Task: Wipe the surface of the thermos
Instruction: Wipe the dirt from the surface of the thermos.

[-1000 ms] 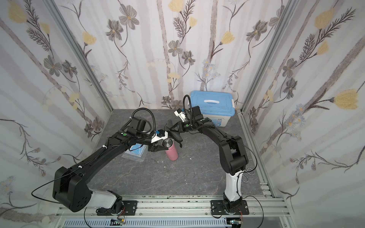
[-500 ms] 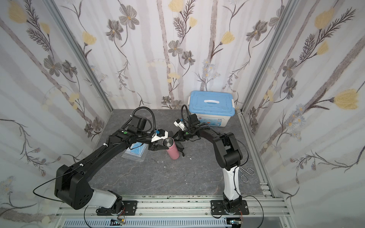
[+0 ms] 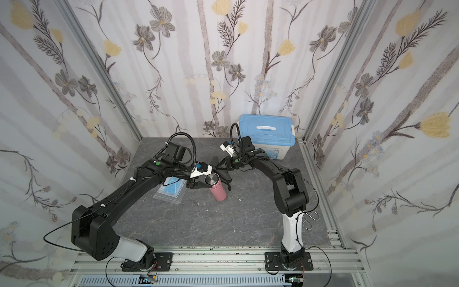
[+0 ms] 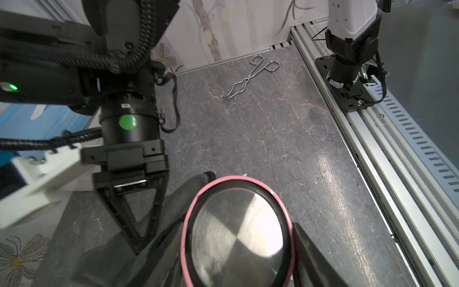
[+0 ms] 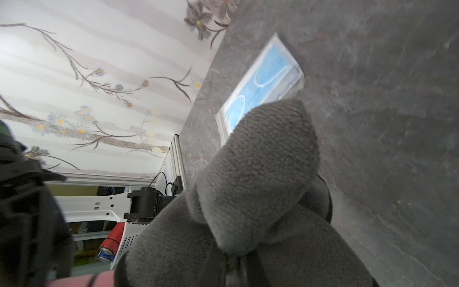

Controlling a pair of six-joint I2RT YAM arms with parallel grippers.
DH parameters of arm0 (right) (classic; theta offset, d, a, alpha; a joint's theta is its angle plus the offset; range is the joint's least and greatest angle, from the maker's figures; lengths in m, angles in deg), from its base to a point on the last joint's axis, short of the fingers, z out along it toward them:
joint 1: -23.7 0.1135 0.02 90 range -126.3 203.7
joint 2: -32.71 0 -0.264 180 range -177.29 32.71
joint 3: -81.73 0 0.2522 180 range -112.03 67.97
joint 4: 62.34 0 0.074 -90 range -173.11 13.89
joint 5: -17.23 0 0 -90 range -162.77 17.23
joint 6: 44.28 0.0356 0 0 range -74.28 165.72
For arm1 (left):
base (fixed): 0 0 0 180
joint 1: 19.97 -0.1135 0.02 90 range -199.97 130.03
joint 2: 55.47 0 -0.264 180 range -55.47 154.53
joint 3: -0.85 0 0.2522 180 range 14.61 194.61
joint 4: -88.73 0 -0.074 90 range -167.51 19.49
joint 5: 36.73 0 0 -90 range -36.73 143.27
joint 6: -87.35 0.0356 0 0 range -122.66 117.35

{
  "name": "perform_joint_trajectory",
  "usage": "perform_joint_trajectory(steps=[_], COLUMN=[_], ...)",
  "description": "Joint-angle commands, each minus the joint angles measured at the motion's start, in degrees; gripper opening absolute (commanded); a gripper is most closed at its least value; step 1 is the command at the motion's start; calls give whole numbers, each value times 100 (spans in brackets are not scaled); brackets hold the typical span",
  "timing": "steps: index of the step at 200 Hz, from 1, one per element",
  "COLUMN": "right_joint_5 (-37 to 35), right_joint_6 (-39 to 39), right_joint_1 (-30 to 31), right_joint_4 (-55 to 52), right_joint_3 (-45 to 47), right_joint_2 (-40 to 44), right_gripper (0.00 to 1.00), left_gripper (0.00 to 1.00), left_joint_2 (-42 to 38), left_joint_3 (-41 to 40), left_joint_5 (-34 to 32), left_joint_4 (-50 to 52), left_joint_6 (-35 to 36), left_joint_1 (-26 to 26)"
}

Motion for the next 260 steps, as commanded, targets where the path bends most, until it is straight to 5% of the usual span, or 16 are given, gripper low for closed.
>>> perform_joint_trajectory(steps=[1,168,260], right_joint_5=[379,365,895], right_joint_6=[-113,-701,-818], right_joint_1=[-3,127,142], right_joint_4=[-222,-391,-919], right_joint_3=[-323,-212,-757], right_joint_2=[44,-1567,-549], right_gripper=[0,0,0], left_gripper=[0,0,0], left_joint_2=[37,573,860], left_joint_3=[101,593,794], left_joint_5=[159,-298,-456], left_joint_4=[143,576,794], left_joint_6=[347,856,1005], left_joint_1=[59,351,443])
